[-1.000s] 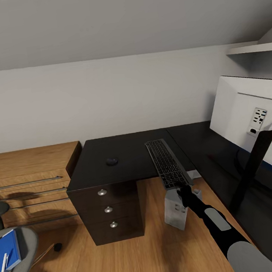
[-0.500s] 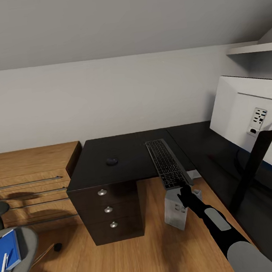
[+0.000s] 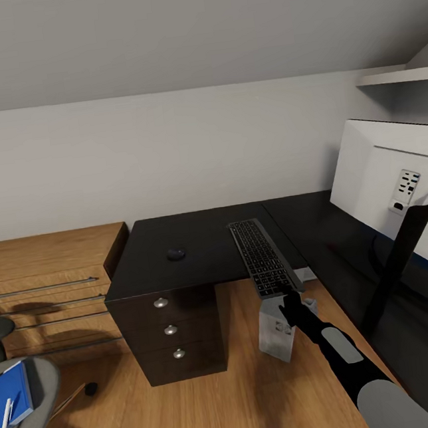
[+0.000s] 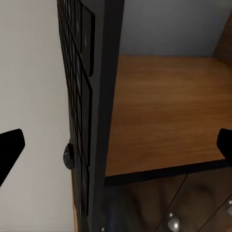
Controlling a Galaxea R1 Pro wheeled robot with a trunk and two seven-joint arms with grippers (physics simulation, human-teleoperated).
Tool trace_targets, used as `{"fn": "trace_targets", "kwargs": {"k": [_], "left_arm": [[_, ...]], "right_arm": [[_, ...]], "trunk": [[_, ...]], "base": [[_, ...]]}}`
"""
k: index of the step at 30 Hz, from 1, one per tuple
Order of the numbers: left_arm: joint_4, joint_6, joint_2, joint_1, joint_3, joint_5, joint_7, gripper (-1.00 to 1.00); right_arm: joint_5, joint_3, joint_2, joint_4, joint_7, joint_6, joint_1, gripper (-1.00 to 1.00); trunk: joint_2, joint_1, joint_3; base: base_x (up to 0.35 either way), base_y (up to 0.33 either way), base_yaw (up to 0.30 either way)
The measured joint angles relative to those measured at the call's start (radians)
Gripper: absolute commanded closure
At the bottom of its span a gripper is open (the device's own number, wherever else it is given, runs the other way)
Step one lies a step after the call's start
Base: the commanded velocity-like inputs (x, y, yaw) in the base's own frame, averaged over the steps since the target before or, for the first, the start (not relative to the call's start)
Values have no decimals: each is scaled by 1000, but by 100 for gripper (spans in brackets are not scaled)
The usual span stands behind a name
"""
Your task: In the bedroom, organize the workspace by keeping the computer under the desk, ensuring the monitor is on the desk, placing the keyboard on the desk next to the monitor, placing the mouse on the desk next to the keyboard, moving the folder from the swivel chair onto the desk next to the mouse, stacking the notebook on top of the folder with the pen on top of the notebook, and positioning the swivel chair next to the desk.
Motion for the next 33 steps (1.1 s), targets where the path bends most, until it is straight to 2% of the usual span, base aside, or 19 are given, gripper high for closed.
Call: {"fn": "trace_targets", "kwargs": {"k": [12,27,33], "left_arm": [[1,-2,1,0,0,-1,-2,-100],[1,0,1,0,-1,-3,-2,-100],[1,0,2,0,0,-2,-2,-100]], "right_arm": [[1,2,1,0,0,0,0,-100],[1,2,1,0,1,0,0,-100],[1,2,1,0,1,-1,0,-100]], "trunk": [[0,0,0],[105,-57,47],[105,-58,47]], "base": [[0,0,0],[0,0,0],[0,0,0]]}}
